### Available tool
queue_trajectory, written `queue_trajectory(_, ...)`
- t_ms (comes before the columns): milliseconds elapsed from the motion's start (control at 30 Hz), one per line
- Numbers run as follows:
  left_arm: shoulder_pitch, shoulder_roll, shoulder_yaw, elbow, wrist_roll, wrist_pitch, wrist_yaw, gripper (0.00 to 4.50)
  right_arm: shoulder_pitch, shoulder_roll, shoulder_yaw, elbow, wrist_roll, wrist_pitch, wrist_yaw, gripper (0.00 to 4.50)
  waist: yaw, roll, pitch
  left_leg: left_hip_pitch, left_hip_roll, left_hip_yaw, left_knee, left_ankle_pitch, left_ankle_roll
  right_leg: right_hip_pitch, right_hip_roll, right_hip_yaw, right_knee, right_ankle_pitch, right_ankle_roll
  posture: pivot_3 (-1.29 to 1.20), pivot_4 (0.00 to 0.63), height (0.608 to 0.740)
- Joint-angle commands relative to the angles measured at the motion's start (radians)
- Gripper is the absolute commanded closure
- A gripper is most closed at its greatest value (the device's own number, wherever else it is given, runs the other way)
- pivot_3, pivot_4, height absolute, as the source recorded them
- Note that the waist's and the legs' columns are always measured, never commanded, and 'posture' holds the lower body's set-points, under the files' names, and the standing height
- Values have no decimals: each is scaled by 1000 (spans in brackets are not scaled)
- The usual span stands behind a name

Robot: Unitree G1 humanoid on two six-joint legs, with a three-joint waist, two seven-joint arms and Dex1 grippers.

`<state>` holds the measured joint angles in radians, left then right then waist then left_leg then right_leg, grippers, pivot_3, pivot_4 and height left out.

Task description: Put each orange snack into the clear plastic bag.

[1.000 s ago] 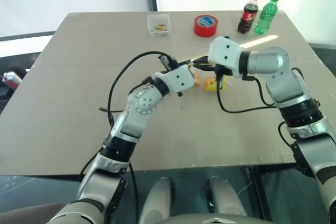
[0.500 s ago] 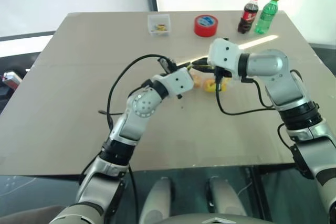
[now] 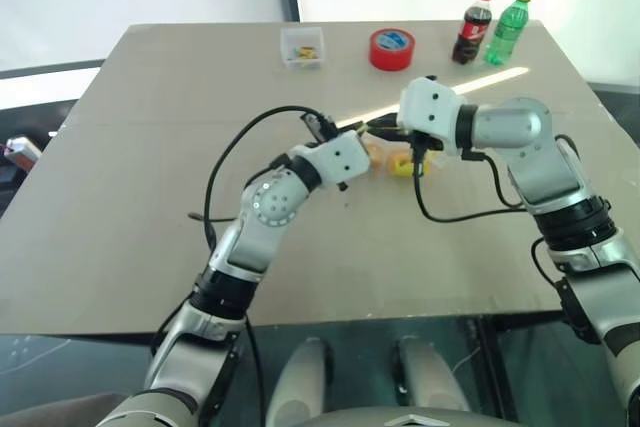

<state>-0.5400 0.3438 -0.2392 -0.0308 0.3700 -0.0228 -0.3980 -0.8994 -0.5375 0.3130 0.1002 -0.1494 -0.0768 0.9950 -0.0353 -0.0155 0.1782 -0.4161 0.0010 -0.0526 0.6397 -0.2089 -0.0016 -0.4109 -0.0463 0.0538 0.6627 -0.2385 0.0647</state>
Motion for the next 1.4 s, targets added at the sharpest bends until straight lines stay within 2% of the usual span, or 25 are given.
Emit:
queue_trajectory(33,-2,23,26,-8,-2,-6,9,4500,-3,-18,-56,-25,40,38,-2,4472,0,0,0,0,0,0,0,0,0,0,0,0,0,0,0,0,150,740)
queue_trajectory(333,-12,39,33,14,-3,-20,16,4500,12,-90,-48,-3,20,19,3,4472,1,0,0,0,0,0,0,0,0,0,0,0,0,0,0,0,150,740)
queue_trajectory(900,8,38,36,20,-3,-26,27,4500,24,-121,-53,10,36,22,12,4472,0,0,0,0,0,0,0,0,0,0,0,0,0,0,0,0,150,740)
queue_trajectory(1400,4,108,76,125,-13,-80,54,4500,72,-203,-77,20,52,51,16,4472,0,0,0,0,0,0,0,0,0,0,0,0,0,0,0,0,150,740)
